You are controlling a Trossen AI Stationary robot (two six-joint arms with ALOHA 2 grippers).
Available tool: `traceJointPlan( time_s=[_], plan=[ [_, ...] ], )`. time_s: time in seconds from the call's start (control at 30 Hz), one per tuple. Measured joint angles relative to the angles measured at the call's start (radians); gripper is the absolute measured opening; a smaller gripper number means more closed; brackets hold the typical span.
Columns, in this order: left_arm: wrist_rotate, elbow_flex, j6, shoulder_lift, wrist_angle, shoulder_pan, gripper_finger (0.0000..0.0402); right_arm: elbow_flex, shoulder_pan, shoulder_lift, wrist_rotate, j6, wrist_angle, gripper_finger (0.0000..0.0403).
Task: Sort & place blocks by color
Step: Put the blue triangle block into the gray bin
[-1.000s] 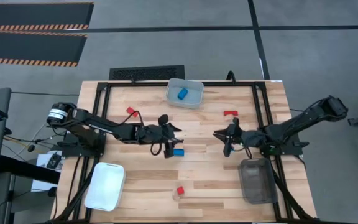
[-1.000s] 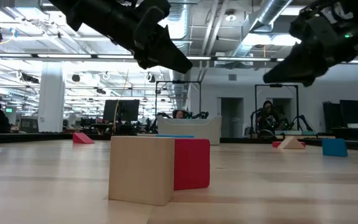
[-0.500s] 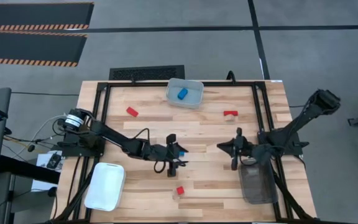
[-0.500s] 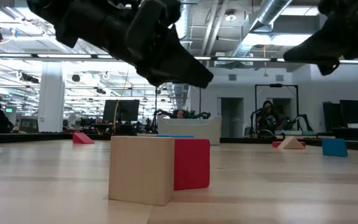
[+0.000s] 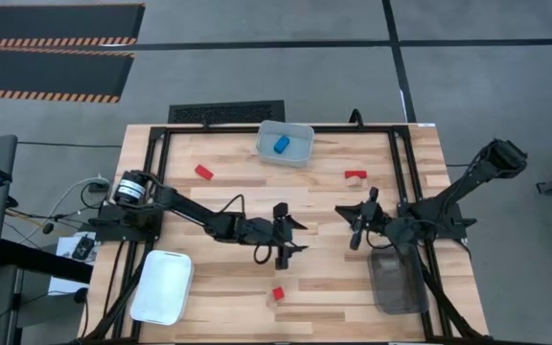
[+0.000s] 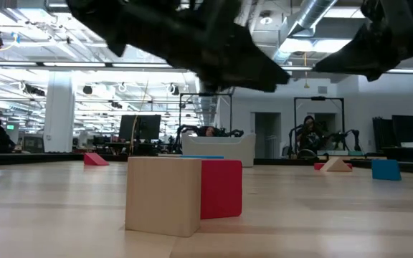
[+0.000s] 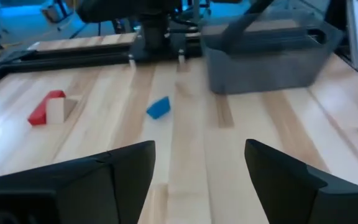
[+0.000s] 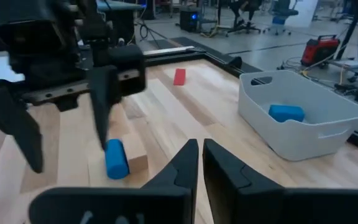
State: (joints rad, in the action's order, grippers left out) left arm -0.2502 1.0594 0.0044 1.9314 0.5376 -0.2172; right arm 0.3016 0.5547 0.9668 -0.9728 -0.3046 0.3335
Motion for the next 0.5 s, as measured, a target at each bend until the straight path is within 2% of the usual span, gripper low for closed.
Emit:
traceJointPlan(
  time_s=[0.1, 0.23, 0.37, 0.5],
  plan=[
    [0.021, 0.075, 0.013, 0.052, 0.003, 0.028, 0.024, 0.008, -0.001, 0.0, -0.013, 0.048, 0.0, 0.0052],
    [0.138, 0.218, 0.062, 0.155, -0.014, 0.08, 0.0235, 0.045, 0.009, 0.0, -0.057, 0.111, -0.006, 0.0052],
    [0.188, 0.386, 0.127, 0.272, -0.098, 0.121, 0.0233, 0.071, 0.054, 0.0, -0.105, 0.155, 0.009, 0.0052],
    [0.22, 0.548, 0.166, 0.373, -0.182, 0.158, 0.0233, 0.091, 0.108, -0.027, -0.11, 0.256, 0.08, 0.0052]
  ],
)
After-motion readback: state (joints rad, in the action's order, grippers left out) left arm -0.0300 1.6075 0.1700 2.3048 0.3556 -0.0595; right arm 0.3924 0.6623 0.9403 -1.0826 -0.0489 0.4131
